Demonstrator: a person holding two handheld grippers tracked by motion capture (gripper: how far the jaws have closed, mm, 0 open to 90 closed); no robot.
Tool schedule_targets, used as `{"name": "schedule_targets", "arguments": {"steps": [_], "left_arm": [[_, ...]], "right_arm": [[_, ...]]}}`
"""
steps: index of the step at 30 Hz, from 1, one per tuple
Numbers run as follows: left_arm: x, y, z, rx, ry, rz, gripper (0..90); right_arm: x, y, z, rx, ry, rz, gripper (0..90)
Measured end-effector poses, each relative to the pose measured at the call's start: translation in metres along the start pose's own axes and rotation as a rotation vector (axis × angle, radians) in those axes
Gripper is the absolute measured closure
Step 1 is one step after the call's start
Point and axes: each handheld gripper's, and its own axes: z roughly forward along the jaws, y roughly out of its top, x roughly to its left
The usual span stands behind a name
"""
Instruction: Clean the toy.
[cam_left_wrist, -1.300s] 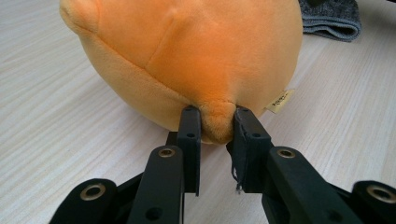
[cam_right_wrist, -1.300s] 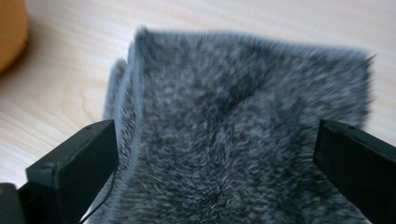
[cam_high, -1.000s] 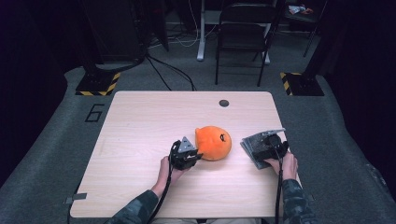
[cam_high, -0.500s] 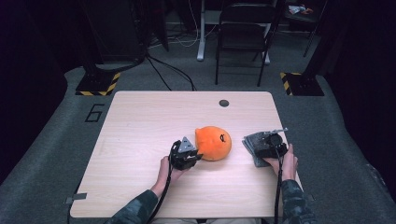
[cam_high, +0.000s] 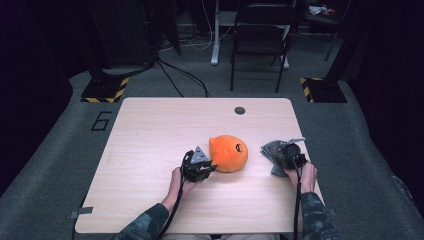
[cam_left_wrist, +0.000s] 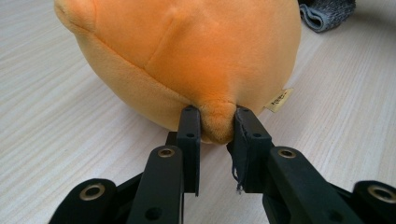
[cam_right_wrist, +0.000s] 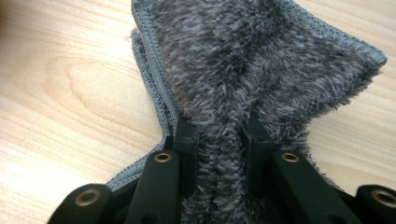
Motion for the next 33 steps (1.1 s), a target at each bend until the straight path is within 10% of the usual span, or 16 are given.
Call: {"name": "schedule_targets", "arguments": {"steps": [15,33], "left_arm": [[0.001,-0.001,0.000,-0.010,0.000,-0.002,73.4],[0.000,-0.001,0.000,-0.012,0.000,0.004,72.5]], "right_arm": [[0.015,0.016,-0.031,-0.177,0.180,-0.007,72.2],[0.039,0.038,-0.064,-0.231,0.223,-0.046,72.4]]}}
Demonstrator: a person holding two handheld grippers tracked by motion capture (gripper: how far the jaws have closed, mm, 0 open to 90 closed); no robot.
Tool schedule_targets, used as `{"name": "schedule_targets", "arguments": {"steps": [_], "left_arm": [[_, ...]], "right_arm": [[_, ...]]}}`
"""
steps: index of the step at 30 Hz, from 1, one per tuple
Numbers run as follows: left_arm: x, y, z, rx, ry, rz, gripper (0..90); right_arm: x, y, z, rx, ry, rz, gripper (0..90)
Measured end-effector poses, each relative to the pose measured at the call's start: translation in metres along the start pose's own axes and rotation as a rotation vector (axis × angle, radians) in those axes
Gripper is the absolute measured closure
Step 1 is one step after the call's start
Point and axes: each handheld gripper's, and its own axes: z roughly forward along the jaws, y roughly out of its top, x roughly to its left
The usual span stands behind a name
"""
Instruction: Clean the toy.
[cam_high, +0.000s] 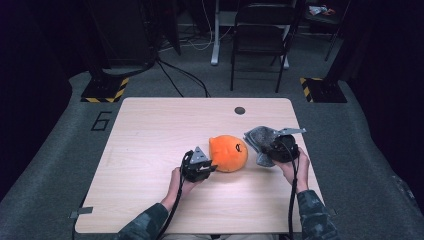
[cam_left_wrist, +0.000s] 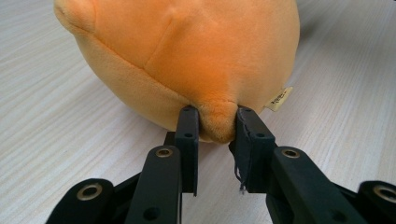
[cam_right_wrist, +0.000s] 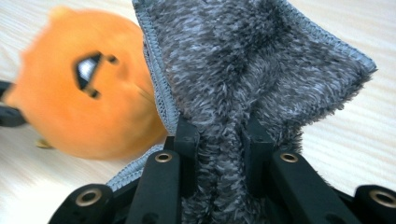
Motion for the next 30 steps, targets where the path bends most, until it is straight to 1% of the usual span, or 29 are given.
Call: {"name": "schedule_targets", "arguments": {"steps": [1,4,5,7,9,11,12,13,15,17,18,19,21,23,25,27,28,30], "left_arm": [[0.000,0.000,0.000,-0.001,0.000,-0.001,72.5],[-0.001,0.000,0.000,-0.001,0.003,0.001,72.7],[-0.001,0.000,0.000,-0.004,0.001,-0.001,72.7],[0.000,0.000,0.000,-0.009,0.000,-0.003,72.8],[0.000,0.001,-0.001,-0.008,0.000,0.005,72.9],[-0.001,0.001,-0.001,-0.018,0.001,0.003,73.0],[-0.001,0.001,-0.001,-0.020,0.002,0.004,73.2],[-0.001,0.001,-0.001,-0.026,0.008,0.008,73.3],[-0.002,0.001,-0.001,-0.034,0.009,0.006,73.6],[-0.002,0.002,-0.002,-0.041,0.013,0.006,73.8],[-0.002,0.002,-0.002,-0.051,0.012,0.001,74.0],[-0.002,0.002,-0.002,-0.054,0.016,0.005,74.0],[-0.002,0.002,-0.003,-0.058,0.011,0.008,74.2],[-0.002,0.002,-0.003,-0.066,0.018,0.011,74.3],[-0.002,0.003,-0.004,-0.072,0.010,0.010,74.4],[-0.003,0.003,-0.004,-0.076,0.008,0.010,74.6],[-0.003,0.003,-0.004,-0.083,0.013,0.018,74.7],[-0.004,0.004,-0.004,-0.089,0.015,0.017,75.0]], "right_arm": [[0.002,0.003,-0.002,-0.012,0.005,-0.005,72.4],[0.010,0.010,-0.007,-0.027,0.025,-0.014,72.4],[0.013,0.011,-0.008,-0.026,0.034,-0.019,72.4],[0.018,0.014,-0.009,-0.028,0.036,-0.026,72.4],[0.024,0.017,-0.009,-0.033,0.046,-0.026,72.3],[0.031,0.021,-0.008,-0.033,0.058,-0.046,72.3],[0.037,0.023,-0.007,-0.035,0.068,-0.046,72.2],[0.040,0.025,-0.006,-0.031,0.069,-0.053,72.2],[0.049,0.028,-0.002,-0.034,0.075,-0.093,72.1],[0.056,0.031,0.002,-0.026,0.071,-0.116,72.1],[0.060,0.033,0.004,-0.026,0.075,-0.119,72.0],[0.063,0.034,0.005,-0.027,0.077,-0.127,72.0],[0.070,0.037,0.007,-0.032,0.065,-0.146,72.0],[0.075,0.039,0.008,-0.032,0.077,-0.151,71.8],[0.080,0.041,0.009,-0.040,0.077,-0.172,71.7],[0.085,0.042,0.012,-0.029,0.085,-0.173,71.7],[0.087,0.042,0.014,-0.031,0.089,-0.180,71.6],[0.091,0.044,0.017,-0.026,0.099,-0.172,71.5]]}}
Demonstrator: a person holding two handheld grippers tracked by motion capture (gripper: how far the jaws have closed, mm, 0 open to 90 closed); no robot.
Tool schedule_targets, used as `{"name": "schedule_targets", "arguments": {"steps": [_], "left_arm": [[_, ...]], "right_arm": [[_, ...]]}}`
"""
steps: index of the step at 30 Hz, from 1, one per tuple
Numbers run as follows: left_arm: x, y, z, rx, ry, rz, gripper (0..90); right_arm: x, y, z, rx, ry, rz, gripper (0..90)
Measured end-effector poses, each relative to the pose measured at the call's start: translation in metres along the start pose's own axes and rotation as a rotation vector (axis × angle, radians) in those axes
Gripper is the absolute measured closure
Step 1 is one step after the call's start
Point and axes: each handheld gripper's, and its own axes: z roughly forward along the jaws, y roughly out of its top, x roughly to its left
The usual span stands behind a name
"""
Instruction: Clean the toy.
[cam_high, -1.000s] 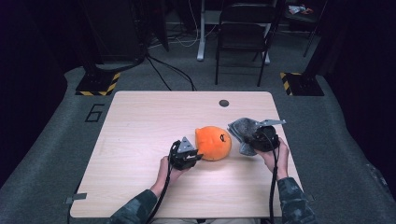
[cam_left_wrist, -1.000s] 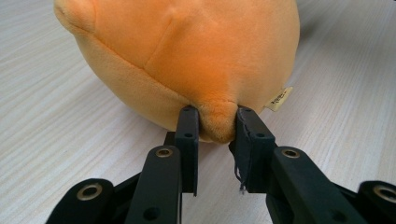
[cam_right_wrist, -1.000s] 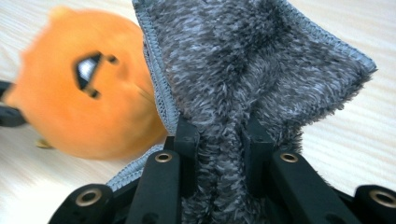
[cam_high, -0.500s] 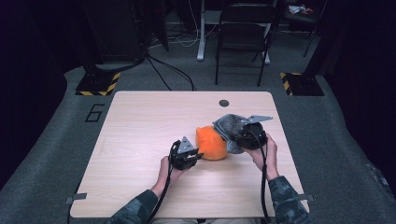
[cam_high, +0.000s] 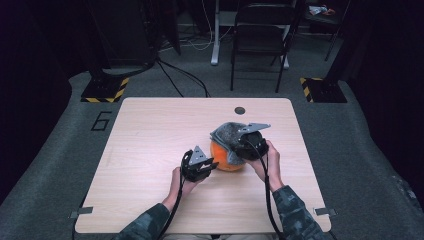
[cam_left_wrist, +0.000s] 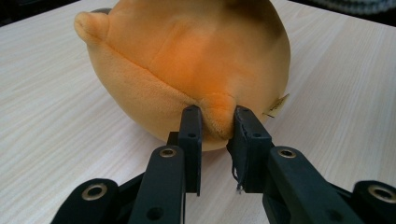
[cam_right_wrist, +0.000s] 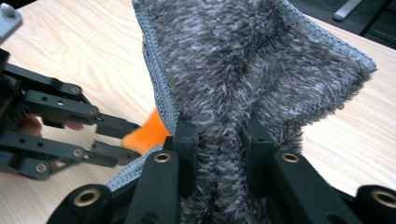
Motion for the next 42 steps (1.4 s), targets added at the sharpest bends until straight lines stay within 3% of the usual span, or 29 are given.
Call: {"name": "schedule_targets", "arguments": {"steps": [6,10,21,42], "left_arm": [[-0.004,0.002,0.000,-0.023,-0.003,0.025,75.6],[-0.005,0.003,0.001,-0.030,-0.001,0.028,75.9],[-0.005,0.002,0.001,-0.029,-0.007,0.031,77.9],[-0.004,0.000,0.000,-0.026,-0.020,0.035,77.8]], "right_arm": [[0.010,0.003,0.008,0.000,0.002,-0.030,71.1],[0.014,0.000,0.017,0.022,-0.014,-0.018,70.7],[0.013,-0.005,0.024,0.047,-0.045,-0.058,70.9],[-0.019,-0.018,0.010,0.050,-0.054,0.046,71.1]]}}
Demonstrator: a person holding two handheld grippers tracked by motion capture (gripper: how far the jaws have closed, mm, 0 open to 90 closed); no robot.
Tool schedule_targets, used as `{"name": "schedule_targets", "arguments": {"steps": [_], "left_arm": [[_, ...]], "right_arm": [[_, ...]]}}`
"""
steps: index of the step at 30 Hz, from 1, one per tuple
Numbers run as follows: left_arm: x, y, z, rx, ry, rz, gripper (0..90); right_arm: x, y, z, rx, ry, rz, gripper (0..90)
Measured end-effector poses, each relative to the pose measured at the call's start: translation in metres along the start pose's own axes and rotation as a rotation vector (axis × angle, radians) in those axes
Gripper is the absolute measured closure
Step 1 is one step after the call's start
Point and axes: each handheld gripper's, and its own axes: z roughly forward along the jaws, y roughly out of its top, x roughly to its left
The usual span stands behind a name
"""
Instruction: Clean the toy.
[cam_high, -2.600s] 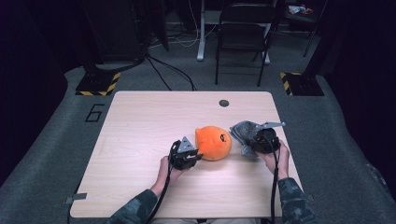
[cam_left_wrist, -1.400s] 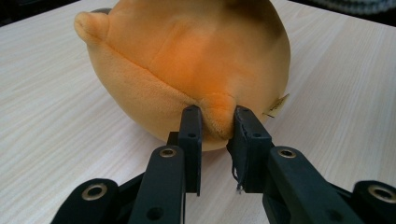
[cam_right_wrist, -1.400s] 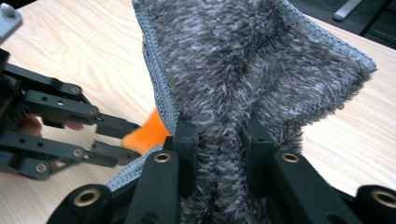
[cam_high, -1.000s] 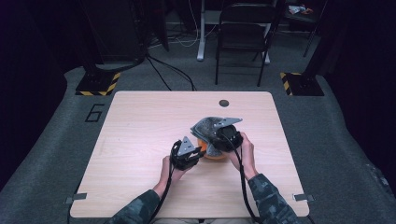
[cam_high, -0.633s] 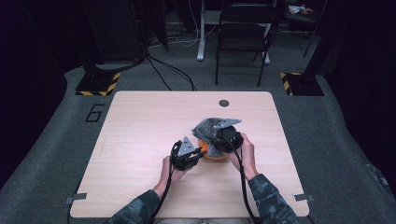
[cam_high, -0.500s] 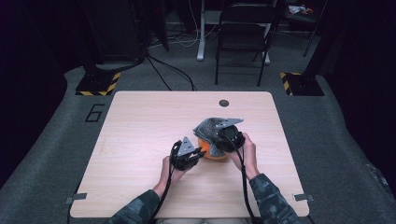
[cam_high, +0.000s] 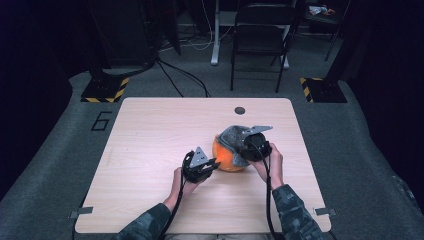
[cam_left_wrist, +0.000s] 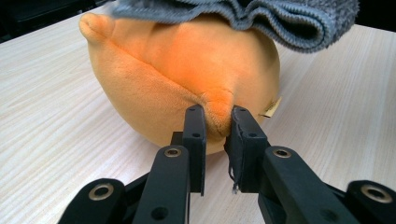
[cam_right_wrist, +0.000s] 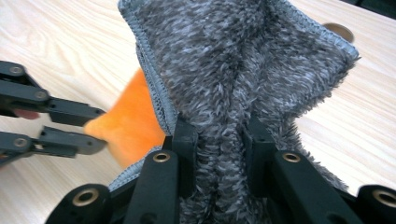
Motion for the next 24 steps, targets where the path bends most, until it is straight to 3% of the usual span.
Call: {"name": "schedule_targets", "arguments": {"steps": [8,17,20,24], "left_arm": [[0.001,0.000,0.000,0.000,0.000,-0.001,77.8],[0.000,0.001,0.003,-0.009,-0.004,0.008,77.9],[0.001,0.001,0.003,-0.010,-0.006,0.001,77.8],[0.002,0.001,0.002,-0.008,-0.008,0.000,77.7]], "right_arm": [[-0.026,-0.014,0.002,0.033,-0.024,0.082,71.1],[-0.056,-0.036,0.013,0.108,-0.059,0.175,71.1],[-0.062,-0.041,0.017,0.135,-0.065,0.195,71.1],[-0.064,-0.039,0.013,0.123,-0.082,0.196,71.2]]}}
